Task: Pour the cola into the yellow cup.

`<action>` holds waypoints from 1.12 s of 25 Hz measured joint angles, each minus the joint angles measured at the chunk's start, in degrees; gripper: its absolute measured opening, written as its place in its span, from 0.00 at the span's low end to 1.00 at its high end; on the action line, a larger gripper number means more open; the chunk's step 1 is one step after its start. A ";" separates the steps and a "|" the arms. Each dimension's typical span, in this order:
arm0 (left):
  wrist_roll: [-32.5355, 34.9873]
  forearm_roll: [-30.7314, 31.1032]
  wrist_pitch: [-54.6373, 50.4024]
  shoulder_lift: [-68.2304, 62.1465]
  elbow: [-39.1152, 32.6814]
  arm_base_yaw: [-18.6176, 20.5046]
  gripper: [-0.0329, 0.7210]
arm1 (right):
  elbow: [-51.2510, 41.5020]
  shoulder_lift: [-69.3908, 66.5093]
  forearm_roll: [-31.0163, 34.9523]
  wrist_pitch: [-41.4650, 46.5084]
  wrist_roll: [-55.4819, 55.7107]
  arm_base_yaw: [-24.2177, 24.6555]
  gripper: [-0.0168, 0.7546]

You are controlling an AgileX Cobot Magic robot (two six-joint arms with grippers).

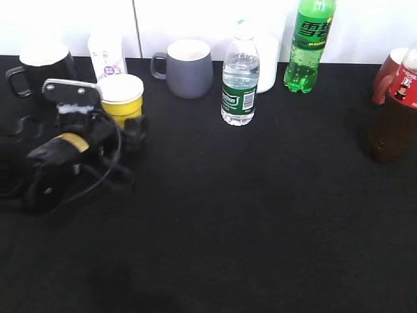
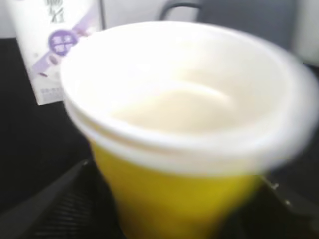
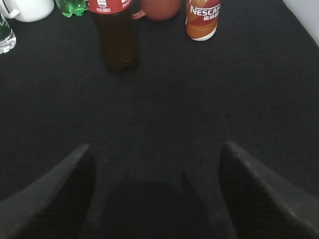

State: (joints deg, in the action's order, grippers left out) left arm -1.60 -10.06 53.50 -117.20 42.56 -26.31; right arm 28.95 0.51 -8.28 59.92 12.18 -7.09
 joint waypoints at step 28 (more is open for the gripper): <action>-22.34 52.08 0.68 21.18 -12.22 -3.47 0.63 | 0.96 -2.15 -7.01 -13.96 0.00 0.00 0.78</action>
State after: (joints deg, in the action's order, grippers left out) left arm -23.95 42.02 54.18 -96.02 30.33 -29.78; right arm 29.92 -1.63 -15.29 45.96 12.18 -7.09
